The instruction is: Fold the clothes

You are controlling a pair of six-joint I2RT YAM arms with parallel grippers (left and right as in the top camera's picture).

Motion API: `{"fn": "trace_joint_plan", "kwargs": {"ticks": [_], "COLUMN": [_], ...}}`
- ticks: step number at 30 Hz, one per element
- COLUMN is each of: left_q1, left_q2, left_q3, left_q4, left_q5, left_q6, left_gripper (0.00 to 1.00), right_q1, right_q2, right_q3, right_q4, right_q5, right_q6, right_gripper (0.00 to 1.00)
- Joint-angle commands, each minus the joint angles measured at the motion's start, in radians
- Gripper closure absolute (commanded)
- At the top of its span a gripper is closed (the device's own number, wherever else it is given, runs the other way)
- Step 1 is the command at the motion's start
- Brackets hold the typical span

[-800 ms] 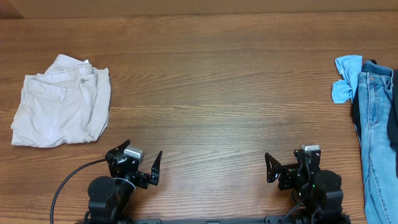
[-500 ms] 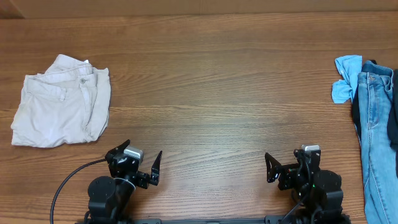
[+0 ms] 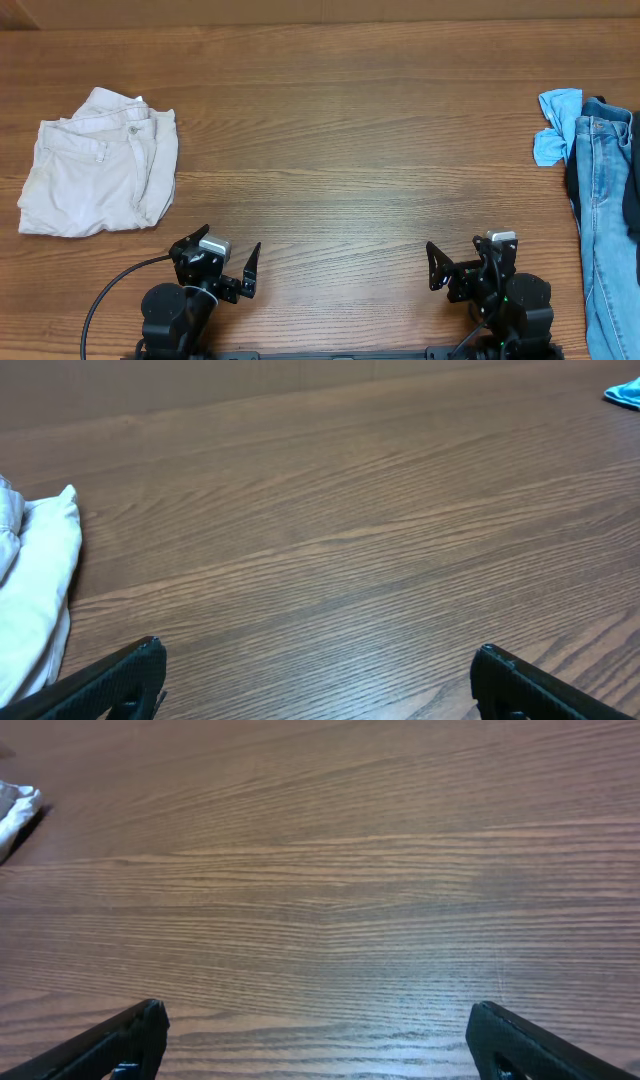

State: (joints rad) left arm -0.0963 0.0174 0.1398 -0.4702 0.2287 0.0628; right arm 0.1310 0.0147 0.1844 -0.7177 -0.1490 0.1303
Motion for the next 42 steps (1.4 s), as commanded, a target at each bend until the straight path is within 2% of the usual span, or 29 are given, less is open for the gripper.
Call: {"fn": "trace_joint_plan", "kwargs": {"ticks": [1, 5, 8, 10, 13, 19, 22, 27, 31, 34, 36, 38, 42], "left_q1": [0.006, 0.006, 0.006, 0.006, 0.006, 0.006, 0.006, 0.006, 0.006, 0.006, 0.006, 0.006, 0.006], "left_q2": [-0.011, -0.011, -0.011, -0.011, -0.011, -0.003, 0.063, 0.312, 0.636, 0.892, 1.038, 1.185, 1.345], "left_q3": [-0.007, -0.007, -0.007, -0.007, 0.006, 0.133, 0.229, 0.443, 0.702, 0.901, 1.013, 1.116, 1.178], "left_q4": [0.004, 0.005, 0.022, 0.031, 0.045, 0.053, 0.007, -0.131, -0.283, -0.43, -0.525, -0.62, -0.656], "left_q5": [0.009, 0.03, 0.114, 0.132, 0.138, 0.154, 0.154, 0.153, 0.131, 0.127, 0.128, 0.146, 0.278], "left_q6": [0.003, 0.0, -0.009, -0.093, -0.196, -0.198, -0.201, -0.198, -0.184, -0.171, -0.171, -0.171, -0.175], "left_gripper": [0.0, 0.0, 0.0, 0.0, 0.0, 0.0, 0.0, 0.0, 0.0, 0.0, 0.0, 0.0, 0.0], "right_q1": [-0.002, -0.002, -0.002, -0.002, -0.002, -0.002, -0.002, -0.002, -0.002, -0.002, -0.002, -0.003, -0.088], "right_q2": [-0.011, -0.011, -0.011, -0.011, -0.011, 0.006, 0.068, 0.298, 0.63, 0.877, 1.013, 1.126, 1.29], "right_q3": [-0.014, -0.014, -0.014, -0.014, -0.006, 0.076, 0.16, 0.372, 0.628, 0.8, 0.845, 0.848, 0.89], "right_q4": [0.014, 0.045, 0.104, 0.173, 0.238, 0.238, 0.224, 0.116, -0.056, -0.186, -0.24, -0.28, -0.293], "right_q5": [-0.002, -0.013, -0.042, -0.119, -0.214, -0.22, -0.22, -0.202, -0.204, -0.299, -0.383, -0.386, -0.351], "right_q6": [0.0, 0.008, 0.156, 0.229, 0.235, 0.239, 0.241, 0.24, 0.235, 0.208, 0.202, 0.196, 0.242], "right_gripper": [0.0, 0.0, 0.0, 0.0, 0.0, 0.0, 0.0, 0.0, 0.0, 0.0, 0.0, 0.0, 0.0]}}
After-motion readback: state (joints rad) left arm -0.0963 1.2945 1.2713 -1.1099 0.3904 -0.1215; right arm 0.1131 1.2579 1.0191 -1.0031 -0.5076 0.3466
